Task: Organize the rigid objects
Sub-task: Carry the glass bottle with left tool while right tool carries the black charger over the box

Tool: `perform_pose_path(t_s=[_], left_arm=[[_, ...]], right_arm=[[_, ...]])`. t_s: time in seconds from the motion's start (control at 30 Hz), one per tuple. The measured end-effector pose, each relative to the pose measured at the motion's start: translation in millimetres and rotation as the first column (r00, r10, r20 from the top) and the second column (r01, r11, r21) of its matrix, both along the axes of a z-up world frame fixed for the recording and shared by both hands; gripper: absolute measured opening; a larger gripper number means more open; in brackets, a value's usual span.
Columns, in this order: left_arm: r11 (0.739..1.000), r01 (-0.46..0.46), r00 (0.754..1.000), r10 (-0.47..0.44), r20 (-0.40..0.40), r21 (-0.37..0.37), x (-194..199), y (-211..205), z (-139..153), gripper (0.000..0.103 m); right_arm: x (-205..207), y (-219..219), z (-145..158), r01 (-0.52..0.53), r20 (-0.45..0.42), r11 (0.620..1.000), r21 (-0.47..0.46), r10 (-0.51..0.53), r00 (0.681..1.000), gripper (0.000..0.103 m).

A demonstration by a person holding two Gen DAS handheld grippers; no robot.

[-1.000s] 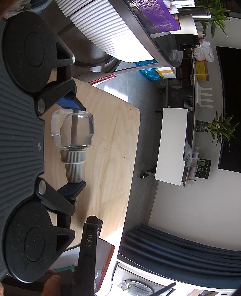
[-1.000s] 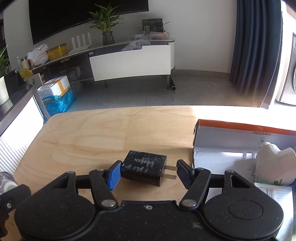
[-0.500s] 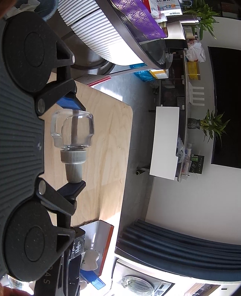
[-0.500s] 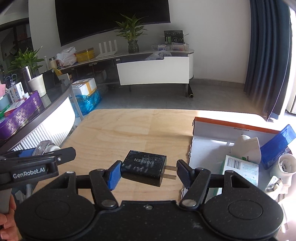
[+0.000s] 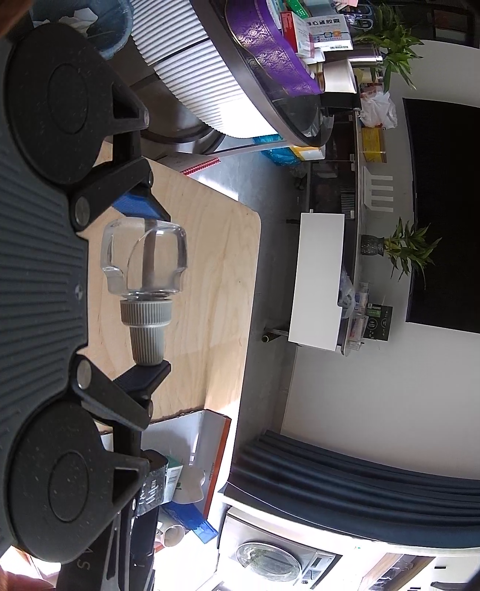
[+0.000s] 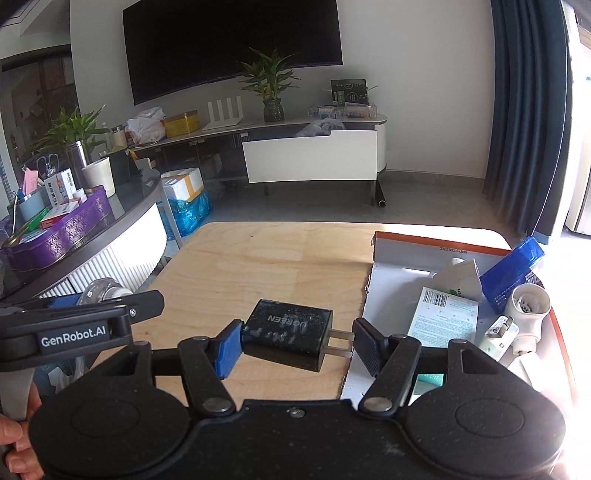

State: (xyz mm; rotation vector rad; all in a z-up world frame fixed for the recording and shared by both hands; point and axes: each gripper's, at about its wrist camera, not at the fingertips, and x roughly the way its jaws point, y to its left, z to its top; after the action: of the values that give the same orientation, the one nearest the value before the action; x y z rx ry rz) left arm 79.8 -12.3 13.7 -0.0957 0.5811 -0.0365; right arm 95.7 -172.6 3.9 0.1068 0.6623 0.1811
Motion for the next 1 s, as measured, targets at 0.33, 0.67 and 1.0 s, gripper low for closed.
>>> perform_pose_path(t_s=[0.33, 0.67, 1.0], left_arm=[[1.000, 0.003, 1.000, -0.003, 0.025, -0.001, -18, -4, 3, 0.079], [1.000, 0.030, 0.998, -0.030, 0.047, 0.007, -33, -15, 8, 0.079], [0.998, 0.059, 0.996, -0.059, 0.061, 0.008, -47, -28, 12, 0.079]], right_arm=[[-29, -9, 8, -0.003, 0.037, 1.000, -0.008, 0.003, 0.999, 0.078], [-53, -25, 15, 0.021, 0.070, 1.000, -0.002, -0.021, 0.997, 0.078], [-72, -41, 23, 0.047, 0.105, 0.999, 0.013, -0.048, 0.993, 0.078]])
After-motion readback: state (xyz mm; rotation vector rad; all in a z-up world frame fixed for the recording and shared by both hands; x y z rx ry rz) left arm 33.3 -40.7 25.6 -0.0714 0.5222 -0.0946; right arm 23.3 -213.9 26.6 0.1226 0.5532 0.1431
